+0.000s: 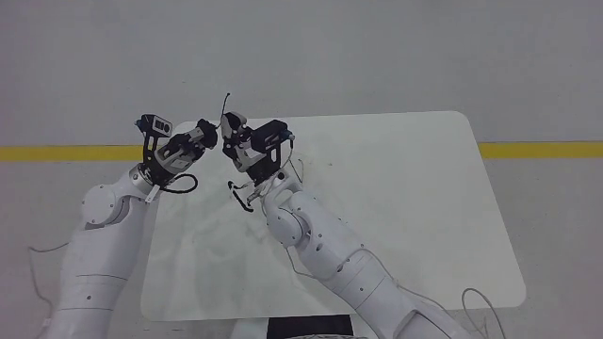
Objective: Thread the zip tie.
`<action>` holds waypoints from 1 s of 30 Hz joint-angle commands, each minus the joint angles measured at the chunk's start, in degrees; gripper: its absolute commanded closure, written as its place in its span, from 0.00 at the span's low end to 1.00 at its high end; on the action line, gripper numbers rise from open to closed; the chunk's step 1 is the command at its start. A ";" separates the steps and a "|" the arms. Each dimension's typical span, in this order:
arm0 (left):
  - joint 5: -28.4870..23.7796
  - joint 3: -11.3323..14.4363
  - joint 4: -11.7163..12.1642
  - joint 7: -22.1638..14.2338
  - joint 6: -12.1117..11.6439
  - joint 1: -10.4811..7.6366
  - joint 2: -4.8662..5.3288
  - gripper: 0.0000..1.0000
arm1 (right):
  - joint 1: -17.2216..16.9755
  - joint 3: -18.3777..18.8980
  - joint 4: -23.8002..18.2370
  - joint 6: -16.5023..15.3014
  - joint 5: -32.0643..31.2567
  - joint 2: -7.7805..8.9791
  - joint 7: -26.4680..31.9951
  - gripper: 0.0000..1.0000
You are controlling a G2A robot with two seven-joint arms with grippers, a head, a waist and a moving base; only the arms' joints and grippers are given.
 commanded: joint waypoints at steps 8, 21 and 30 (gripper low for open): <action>0.00 0.00 0.00 0.00 0.00 0.00 0.00 1.00 | -0.52 0.48 -0.43 -1.25 -0.01 0.18 1.19 1.00; 0.00 0.00 0.00 0.00 0.00 0.00 0.00 1.00 | -0.58 0.63 -0.64 -1.27 -0.77 0.15 0.70 0.53; 0.00 0.00 0.00 0.00 0.00 0.00 0.00 1.00 | -0.28 1.03 -0.77 -1.16 -1.39 0.18 0.52 0.55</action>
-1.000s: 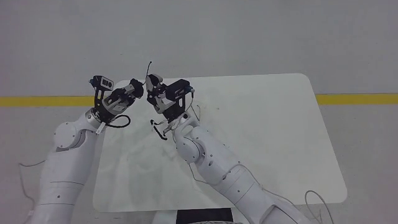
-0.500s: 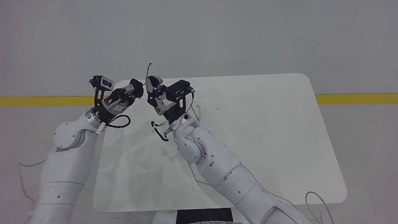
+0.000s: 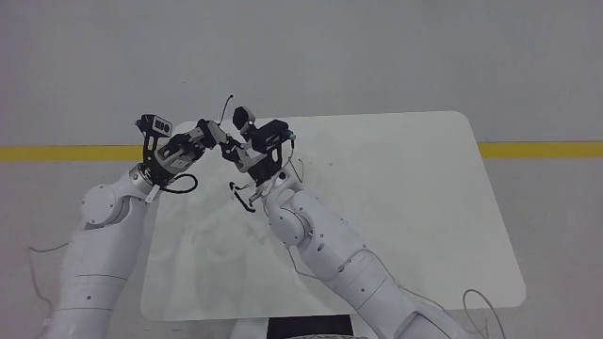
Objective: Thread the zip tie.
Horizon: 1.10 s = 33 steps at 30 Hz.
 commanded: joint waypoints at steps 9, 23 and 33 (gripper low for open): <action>0.00 0.00 0.00 0.00 0.00 0.00 0.00 1.00 | 2.33 1.44 0.16 -1.53 0.24 0.04 0.08 0.64; 0.00 0.00 0.00 0.00 0.00 0.00 0.00 1.00 | 2.04 2.31 -1.30 -2.08 -0.58 0.33 0.89 0.71; 0.00 0.00 0.00 0.00 0.00 0.00 0.00 1.00 | 0.90 2.53 -2.81 -2.88 -0.81 0.64 2.01 0.89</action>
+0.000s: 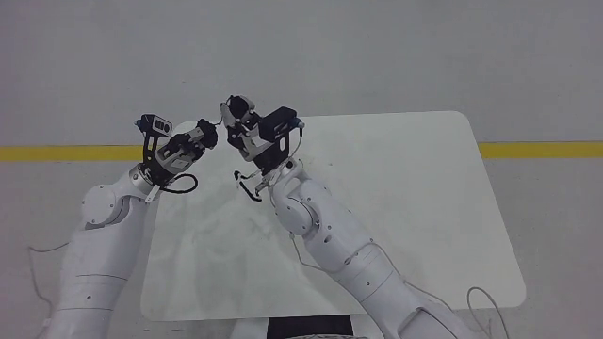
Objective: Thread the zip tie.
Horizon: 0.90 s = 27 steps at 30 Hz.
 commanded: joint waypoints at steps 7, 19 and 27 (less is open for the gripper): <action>0.00 0.00 0.00 0.00 0.00 0.00 0.00 1.00 | 0.13 -0.23 0.03 -0.29 -0.28 0.03 0.60 1.00; 0.00 0.00 0.00 0.00 0.00 0.00 0.00 1.00 | 0.08 -0.79 0.21 -1.28 -1.76 0.23 1.46 1.00; 0.00 0.00 0.00 0.00 0.00 0.00 0.00 1.00 | -0.39 -1.54 0.74 -0.35 -1.49 0.08 1.48 1.00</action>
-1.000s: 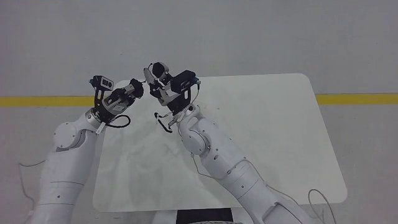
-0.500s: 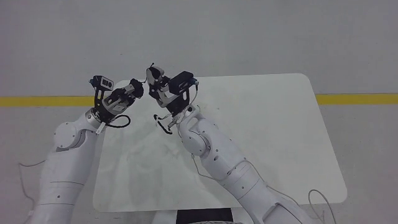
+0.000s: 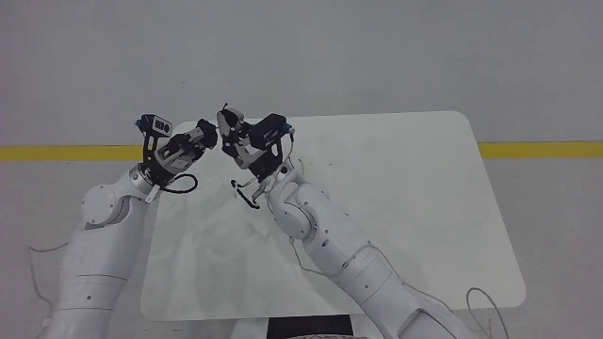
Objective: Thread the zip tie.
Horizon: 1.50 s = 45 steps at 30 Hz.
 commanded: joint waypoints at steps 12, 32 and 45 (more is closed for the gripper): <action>0.00 0.00 0.00 0.00 0.00 0.00 0.00 1.00 | -0.47 -0.93 0.49 3.66 0.96 -0.54 -0.05 1.00; 0.00 0.00 0.00 0.00 0.00 0.00 0.00 1.00 | -3.27 1.20 -3.75 3.61 -2.44 0.60 -0.94 0.00; 0.00 0.00 0.00 0.00 0.00 0.00 0.00 1.00 | -6.62 4.47 -7.54 4.99 -10.03 2.52 -0.86 0.00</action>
